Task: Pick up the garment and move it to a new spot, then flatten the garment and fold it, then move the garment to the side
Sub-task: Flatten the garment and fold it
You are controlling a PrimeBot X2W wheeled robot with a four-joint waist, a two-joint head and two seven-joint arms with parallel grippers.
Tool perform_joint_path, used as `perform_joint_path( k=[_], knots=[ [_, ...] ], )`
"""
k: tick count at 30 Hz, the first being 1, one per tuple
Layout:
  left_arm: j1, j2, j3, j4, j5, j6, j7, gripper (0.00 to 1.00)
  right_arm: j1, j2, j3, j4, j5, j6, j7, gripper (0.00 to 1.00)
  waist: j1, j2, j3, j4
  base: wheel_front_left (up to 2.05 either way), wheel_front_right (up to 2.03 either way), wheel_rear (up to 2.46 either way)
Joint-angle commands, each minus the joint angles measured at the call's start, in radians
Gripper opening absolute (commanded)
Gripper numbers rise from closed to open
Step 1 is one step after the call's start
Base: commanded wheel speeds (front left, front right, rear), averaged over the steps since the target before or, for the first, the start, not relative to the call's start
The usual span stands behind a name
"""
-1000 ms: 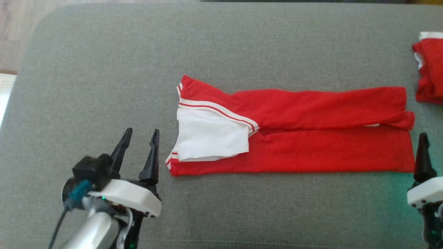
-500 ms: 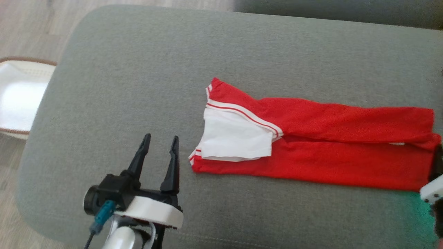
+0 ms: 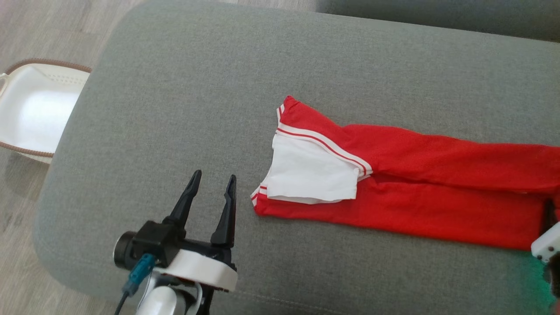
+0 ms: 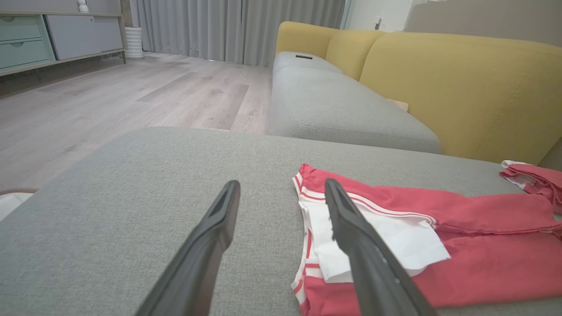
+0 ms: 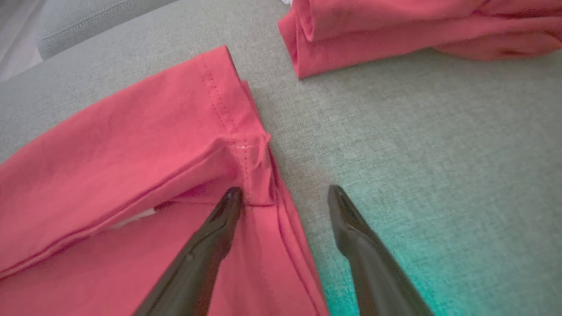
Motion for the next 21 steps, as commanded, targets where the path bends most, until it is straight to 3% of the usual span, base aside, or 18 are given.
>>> perform_joint_path(
  k=[1,2,4,5,6,8,9,13,21],
  knots=[
    [-0.019,-0.004,0.047,-0.028,0.009,-0.008,-0.012,1.0,-0.029,-0.02,0.028,-0.011,0.004,0.007,0.022,0.91,0.0001,0.0,-0.004,-0.001,0.0,0.0,0.0],
    [-0.016,-0.007,0.053,-0.028,0.013,-0.014,-0.012,1.0,-0.024,-0.02,0.041,0.002,0.016,0.007,0.053,0.84,0.0001,0.0,-0.007,-0.001,0.0,0.0,0.0],
    [-0.015,-0.008,0.057,-0.03,0.014,-0.016,-0.012,1.0,-0.023,-0.019,0.049,0.004,0.028,0.007,0.068,0.87,0.0001,0.0,-0.008,-0.002,0.0,0.0,0.0],
    [-0.013,-0.009,0.06,-0.032,0.014,-0.018,-0.012,1.0,-0.022,-0.017,0.058,0.003,0.046,0.007,0.08,0.84,0.0001,0.0,-0.008,-0.004,0.0,0.0,0.0],
    [-0.011,-0.01,0.063,-0.033,0.015,-0.02,-0.012,1.0,-0.021,-0.017,0.069,0.001,0.068,0.007,0.091,0.73,0.0001,0.0,-0.009,-0.006,0.0,0.0,0.0],
    [-0.008,-0.011,0.067,-0.034,0.016,-0.024,-0.012,1.0,-0.014,-0.023,0.094,-0.006,0.109,0.007,0.11,0.15,0.0001,0.0,-0.013,-0.011,0.0,0.0,0.0],
    [-0.007,-0.012,0.068,-0.034,0.017,-0.026,-0.012,1.0,-0.007,-0.031,0.103,-0.011,0.123,0.007,0.114,0.0,0.0001,0.0,-0.015,-0.012,0.0,0.0,0.0],
    [-0.004,-0.013,0.072,-0.032,0.02,-0.032,-0.012,1.0,0.02,-0.068,0.145,-0.051,0.156,0.007,0.076,0.0,0.0001,0.0,-0.025,-0.017,0.0,0.0,0.0],
    [0.005,-0.013,0.074,-0.036,0.015,-0.033,-0.012,1.0,0.064,-0.155,0.171,-0.135,0.117,0.007,-0.019,0.0,0.0001,0.0,-0.032,-0.036,0.0,0.0,0.0]
  ],
)
